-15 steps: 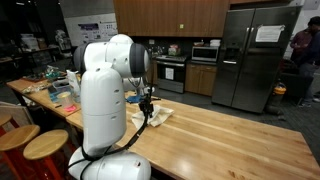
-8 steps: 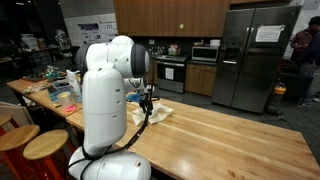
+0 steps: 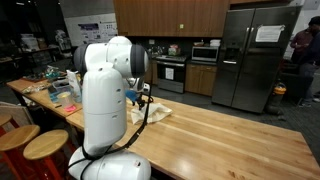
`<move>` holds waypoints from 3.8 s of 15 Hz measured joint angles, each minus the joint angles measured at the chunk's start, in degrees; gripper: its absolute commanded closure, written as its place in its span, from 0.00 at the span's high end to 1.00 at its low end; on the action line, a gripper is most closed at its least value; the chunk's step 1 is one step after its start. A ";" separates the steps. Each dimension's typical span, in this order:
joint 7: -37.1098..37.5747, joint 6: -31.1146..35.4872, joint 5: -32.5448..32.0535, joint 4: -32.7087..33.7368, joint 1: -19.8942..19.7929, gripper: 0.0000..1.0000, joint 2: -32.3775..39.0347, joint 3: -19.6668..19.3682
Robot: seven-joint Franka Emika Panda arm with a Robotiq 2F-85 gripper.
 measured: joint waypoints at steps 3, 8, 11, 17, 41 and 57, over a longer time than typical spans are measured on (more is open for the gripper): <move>-6.35 0.91 6.91 0.00 0.10 0.96 -0.02 0.99; -3.66 11.25 -0.97 -2.45 1.86 1.00 -3.39 -0.90; 5.78 15.31 -13.79 -6.04 2.74 1.00 -8.29 -3.72; 31.02 7.47 -41.78 -9.75 2.60 1.00 -13.90 -7.87; -6.28 -12.53 18.07 -0.74 -2.70 1.00 1.23 -1.85; 1.09 -7.51 -11.83 -5.57 1.49 1.00 -16.20 0.83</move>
